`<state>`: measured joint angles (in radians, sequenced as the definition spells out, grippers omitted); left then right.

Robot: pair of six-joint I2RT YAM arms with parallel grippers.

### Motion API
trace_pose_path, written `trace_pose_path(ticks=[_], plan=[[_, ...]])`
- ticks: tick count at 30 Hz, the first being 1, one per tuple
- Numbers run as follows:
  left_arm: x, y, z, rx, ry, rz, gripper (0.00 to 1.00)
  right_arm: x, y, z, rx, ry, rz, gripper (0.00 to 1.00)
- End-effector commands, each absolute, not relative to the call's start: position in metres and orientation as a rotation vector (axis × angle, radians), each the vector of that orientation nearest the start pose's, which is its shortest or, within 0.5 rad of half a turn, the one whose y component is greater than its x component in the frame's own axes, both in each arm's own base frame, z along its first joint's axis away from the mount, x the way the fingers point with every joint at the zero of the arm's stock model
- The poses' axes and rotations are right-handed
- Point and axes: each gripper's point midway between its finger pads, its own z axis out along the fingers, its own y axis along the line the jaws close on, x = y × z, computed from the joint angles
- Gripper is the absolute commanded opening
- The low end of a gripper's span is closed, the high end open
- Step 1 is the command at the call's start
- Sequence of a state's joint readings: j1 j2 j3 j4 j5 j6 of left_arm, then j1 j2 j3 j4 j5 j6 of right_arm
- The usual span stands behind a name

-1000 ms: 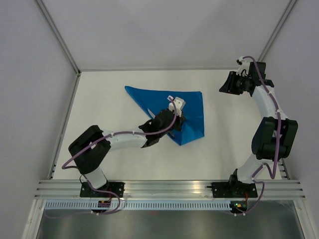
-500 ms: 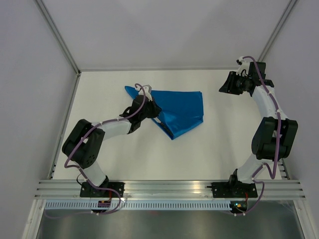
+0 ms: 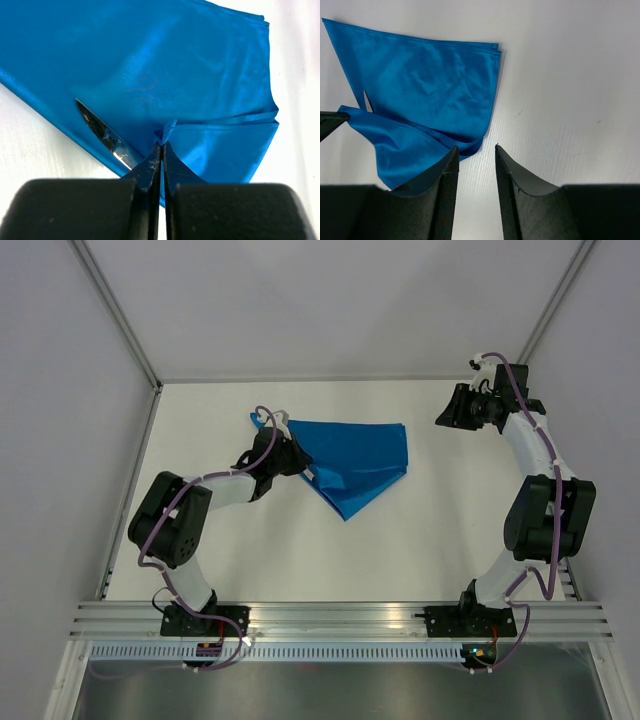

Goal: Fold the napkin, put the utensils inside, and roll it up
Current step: Fold the napkin

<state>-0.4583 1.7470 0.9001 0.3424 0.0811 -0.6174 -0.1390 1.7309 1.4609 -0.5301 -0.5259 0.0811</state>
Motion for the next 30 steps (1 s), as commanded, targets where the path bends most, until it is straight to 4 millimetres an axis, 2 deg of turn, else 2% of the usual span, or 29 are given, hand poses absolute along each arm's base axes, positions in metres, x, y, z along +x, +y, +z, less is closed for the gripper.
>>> trace_pose_path(ticks=[1,13,20,23,24,26,27,30], plan=[[0.415,-0.246,0.086,-0.176,2.143,-0.792,0.02,0.452,0.033,0.189,-0.023,2.274,0.586,0.41],[0.422,-0.229,0.075,-0.232,2.159,-0.799,0.02,0.452,0.039,0.183,-0.045,2.288,0.581,0.41],[0.422,-0.226,0.068,-0.242,2.177,-0.814,0.02,0.453,0.041,0.18,-0.054,2.295,0.58,0.41],[0.422,-0.223,0.064,-0.26,2.184,-0.81,0.15,0.452,0.041,0.179,-0.056,2.297,0.58,0.41],[0.423,-0.222,0.067,-0.264,2.174,-0.808,0.28,0.452,0.041,0.179,-0.058,2.298,0.579,0.41],[0.427,-0.216,0.074,-0.274,2.15,-0.799,0.4,0.452,0.042,0.178,-0.058,2.301,0.581,0.41],[0.428,-0.215,0.078,-0.27,2.138,-0.801,0.5,0.451,0.042,0.178,-0.059,2.301,0.583,0.41],[0.435,-0.201,0.096,-0.294,2.092,-0.781,0.57,0.451,0.042,0.179,-0.061,2.301,0.582,0.41]])
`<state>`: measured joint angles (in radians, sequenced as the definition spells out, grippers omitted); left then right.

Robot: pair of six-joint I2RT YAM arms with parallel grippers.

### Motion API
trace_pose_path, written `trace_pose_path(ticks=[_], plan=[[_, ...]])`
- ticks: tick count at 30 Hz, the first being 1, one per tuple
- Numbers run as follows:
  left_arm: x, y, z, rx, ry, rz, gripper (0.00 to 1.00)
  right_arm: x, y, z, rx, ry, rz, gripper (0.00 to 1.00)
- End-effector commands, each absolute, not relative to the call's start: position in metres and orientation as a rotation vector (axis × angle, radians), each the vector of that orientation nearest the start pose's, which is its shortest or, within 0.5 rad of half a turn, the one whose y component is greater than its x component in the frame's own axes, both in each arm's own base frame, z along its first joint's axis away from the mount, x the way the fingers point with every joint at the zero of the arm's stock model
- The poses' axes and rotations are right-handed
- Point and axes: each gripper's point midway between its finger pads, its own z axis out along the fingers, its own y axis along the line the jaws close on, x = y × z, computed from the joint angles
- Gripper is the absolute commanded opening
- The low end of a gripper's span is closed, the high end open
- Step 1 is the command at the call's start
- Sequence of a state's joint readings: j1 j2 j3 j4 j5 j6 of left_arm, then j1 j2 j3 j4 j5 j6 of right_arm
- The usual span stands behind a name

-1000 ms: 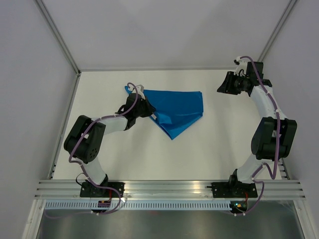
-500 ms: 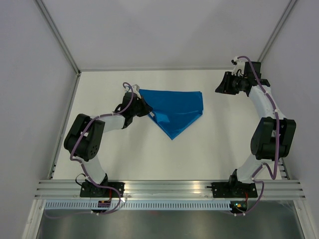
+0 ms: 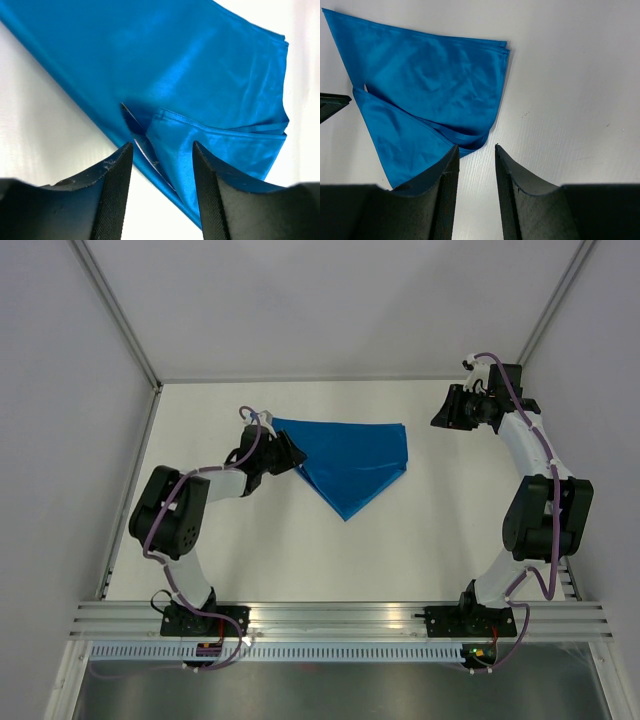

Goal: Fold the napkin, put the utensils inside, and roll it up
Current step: Fold the napkin

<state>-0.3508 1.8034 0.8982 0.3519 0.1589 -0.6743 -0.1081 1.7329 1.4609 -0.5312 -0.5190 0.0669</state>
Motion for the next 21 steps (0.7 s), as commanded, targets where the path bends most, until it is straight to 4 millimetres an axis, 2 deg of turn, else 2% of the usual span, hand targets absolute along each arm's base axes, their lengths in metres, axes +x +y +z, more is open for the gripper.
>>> trace_pose_path(ticks=[1,3,4,6,7,10,11,12,13,15,16,21], plan=[[0.44,-0.192,0.104,-0.311,2.07,-0.77,0.57,0.451,0.042,0.179,-0.059,2.301,0.583,0.41],[0.445,-0.181,0.112,-0.34,2.053,-0.753,0.58,0.452,0.043,0.179,-0.066,2.299,0.585,0.41],[0.45,-0.167,0.112,-0.385,2.052,-0.722,0.59,0.452,0.044,0.18,-0.064,2.299,0.586,0.41],[0.456,-0.151,0.117,-0.445,2.039,-0.71,0.58,0.451,0.045,0.179,-0.065,2.301,0.591,0.41],[0.461,-0.136,0.116,-0.492,2.046,-0.683,0.57,0.452,0.045,0.181,-0.066,2.296,0.59,0.41],[0.474,-0.112,0.104,-0.578,2.073,-0.632,0.56,0.452,0.047,0.181,-0.068,2.295,0.593,0.41],[0.48,-0.108,0.106,-0.595,2.081,-0.624,0.56,0.452,0.049,0.182,-0.074,2.295,0.595,0.4],[0.484,-0.104,0.093,-0.616,2.106,-0.612,0.55,0.453,0.05,0.183,-0.074,2.294,0.599,0.4],[0.493,-0.098,0.096,-0.633,2.092,-0.598,0.55,0.452,0.051,0.183,-0.077,2.294,0.599,0.4],[0.498,-0.093,0.078,-0.665,2.133,-0.585,0.55,0.452,0.052,0.185,-0.083,2.291,0.599,0.4],[0.506,-0.09,0.078,-0.671,2.126,-0.582,0.53,0.452,0.053,0.186,-0.085,2.29,0.597,0.4],[0.524,-0.087,0.054,-0.72,2.179,-0.566,0.52,0.452,0.054,0.185,-0.088,2.292,0.603,0.4]])
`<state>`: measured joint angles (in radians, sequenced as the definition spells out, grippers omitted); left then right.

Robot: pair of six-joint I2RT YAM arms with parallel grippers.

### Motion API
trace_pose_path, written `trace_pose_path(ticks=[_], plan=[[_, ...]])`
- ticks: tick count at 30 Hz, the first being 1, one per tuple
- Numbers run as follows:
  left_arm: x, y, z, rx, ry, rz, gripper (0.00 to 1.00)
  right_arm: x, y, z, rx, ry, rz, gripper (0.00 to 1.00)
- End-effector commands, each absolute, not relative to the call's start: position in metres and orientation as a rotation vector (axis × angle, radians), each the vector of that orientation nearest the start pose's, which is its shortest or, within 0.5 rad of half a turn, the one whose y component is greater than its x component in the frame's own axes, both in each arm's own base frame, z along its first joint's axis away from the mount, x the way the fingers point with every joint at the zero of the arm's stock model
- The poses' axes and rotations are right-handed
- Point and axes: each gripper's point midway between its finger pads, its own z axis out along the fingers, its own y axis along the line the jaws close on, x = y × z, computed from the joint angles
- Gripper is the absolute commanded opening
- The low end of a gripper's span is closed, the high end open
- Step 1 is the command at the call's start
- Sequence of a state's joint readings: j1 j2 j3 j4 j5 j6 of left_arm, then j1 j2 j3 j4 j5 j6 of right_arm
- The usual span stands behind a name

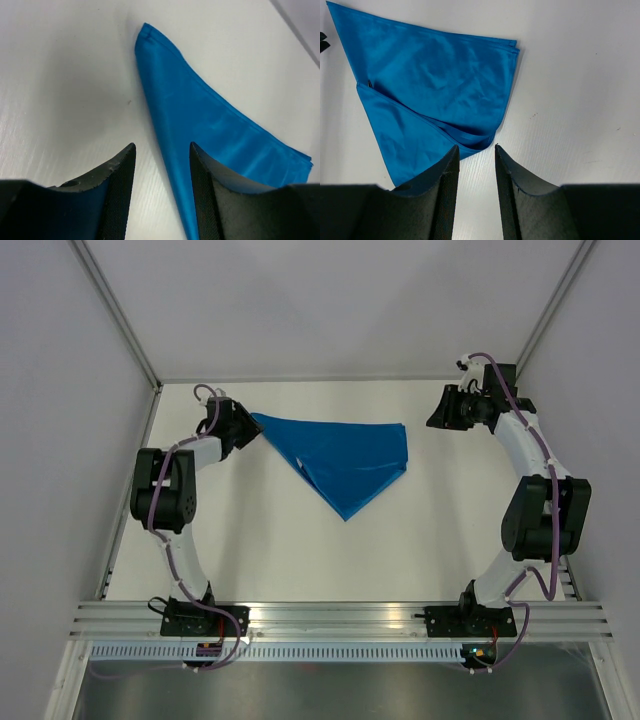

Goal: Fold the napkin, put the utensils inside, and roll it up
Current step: Fold the napkin

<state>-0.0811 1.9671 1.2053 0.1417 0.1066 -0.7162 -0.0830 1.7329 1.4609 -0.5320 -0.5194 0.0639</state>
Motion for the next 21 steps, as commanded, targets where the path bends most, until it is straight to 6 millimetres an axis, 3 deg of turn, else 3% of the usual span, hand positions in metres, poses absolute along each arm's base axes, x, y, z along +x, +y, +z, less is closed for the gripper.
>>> trace_pose_path(ticks=[1,9,14,21], plan=[[0.531,-0.086,0.051,-0.73,2.178,-0.57,0.52,0.452,0.054,0.185,-0.087,2.293,0.603,0.41],[0.556,-0.083,0.038,-0.781,2.196,-0.54,0.51,0.452,0.055,0.185,-0.091,2.29,0.607,0.4],[0.556,-0.077,0.016,-0.82,2.25,-0.47,0.44,0.453,0.055,0.185,-0.092,2.289,0.613,0.4],[0.562,-0.071,0.006,-0.826,2.274,-0.408,0.33,0.455,0.055,0.182,-0.092,2.296,0.616,0.4]])
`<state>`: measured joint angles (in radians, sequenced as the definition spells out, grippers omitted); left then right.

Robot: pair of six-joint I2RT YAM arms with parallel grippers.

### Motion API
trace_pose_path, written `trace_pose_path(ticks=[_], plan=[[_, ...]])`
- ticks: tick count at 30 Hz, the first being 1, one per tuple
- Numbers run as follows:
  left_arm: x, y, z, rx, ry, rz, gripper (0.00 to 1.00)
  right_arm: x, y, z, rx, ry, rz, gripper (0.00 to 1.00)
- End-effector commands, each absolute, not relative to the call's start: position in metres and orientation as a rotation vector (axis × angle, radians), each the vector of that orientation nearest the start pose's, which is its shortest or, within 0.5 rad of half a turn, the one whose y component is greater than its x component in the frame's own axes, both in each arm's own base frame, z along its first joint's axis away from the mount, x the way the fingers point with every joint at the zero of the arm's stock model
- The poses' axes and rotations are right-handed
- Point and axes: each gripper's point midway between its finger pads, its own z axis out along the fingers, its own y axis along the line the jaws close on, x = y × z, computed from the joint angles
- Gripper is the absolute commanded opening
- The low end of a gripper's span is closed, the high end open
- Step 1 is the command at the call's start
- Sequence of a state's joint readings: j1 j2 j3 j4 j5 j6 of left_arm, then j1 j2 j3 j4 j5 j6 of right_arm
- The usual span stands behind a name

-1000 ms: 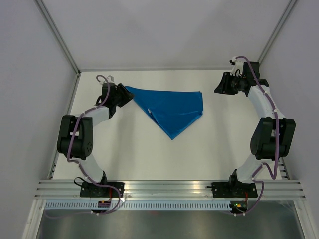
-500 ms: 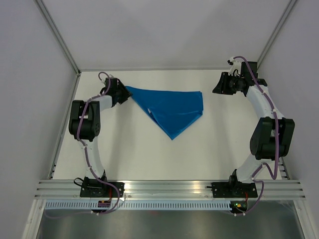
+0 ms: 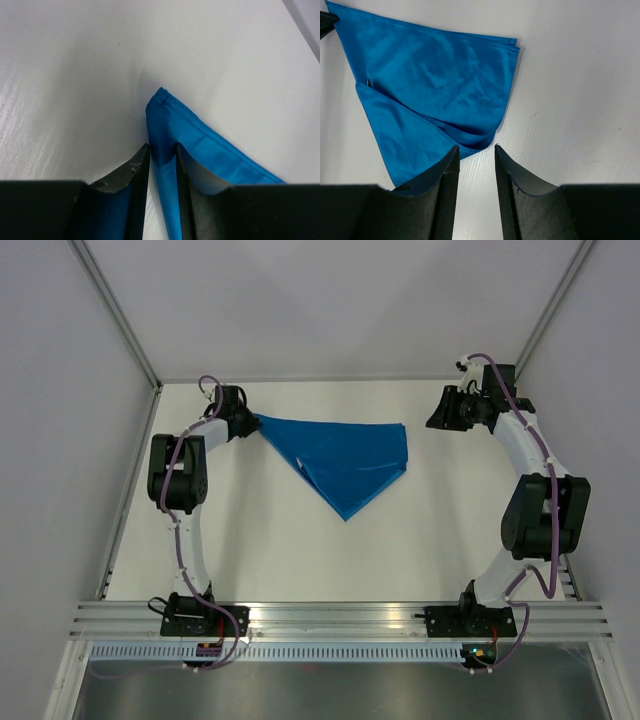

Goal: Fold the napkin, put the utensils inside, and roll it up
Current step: Fold the napkin

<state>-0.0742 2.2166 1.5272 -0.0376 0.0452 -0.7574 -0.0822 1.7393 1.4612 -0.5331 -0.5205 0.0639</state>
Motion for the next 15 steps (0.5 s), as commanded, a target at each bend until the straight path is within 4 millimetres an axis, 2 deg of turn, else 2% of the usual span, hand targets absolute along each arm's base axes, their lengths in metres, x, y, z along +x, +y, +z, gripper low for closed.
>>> trace_pose_path(ticks=[1,5,7,10,11,12,13,15], plan=[[0.564,-0.07,0.006,-0.827,2.273,-0.409,0.3,0.455,0.055,0.182,-0.09,2.296,0.617,0.4],[0.569,-0.073,0.014,-0.819,2.259,-0.427,0.08,0.454,0.058,0.179,-0.106,2.304,0.612,0.4],[0.572,-0.073,0.026,-0.796,2.234,-0.434,0.02,0.453,0.059,0.178,-0.113,2.31,0.61,0.4],[0.572,-0.07,0.038,-0.777,2.194,-0.428,0.02,0.452,0.063,0.177,-0.129,2.316,0.609,0.39],[0.573,-0.069,0.056,-0.761,2.151,-0.444,0.02,0.451,0.064,0.175,-0.137,2.323,0.608,0.4],[0.568,-0.068,0.055,-0.762,2.147,-0.444,0.02,0.45,0.067,0.173,-0.167,2.329,0.603,0.4],[0.571,-0.067,0.075,-0.748,2.094,-0.465,0.02,0.448,0.07,0.173,-0.18,2.341,0.6,0.4],[0.568,-0.064,0.08,-0.745,2.075,-0.468,0.02,0.445,0.08,0.169,-0.206,2.361,0.6,0.39]])
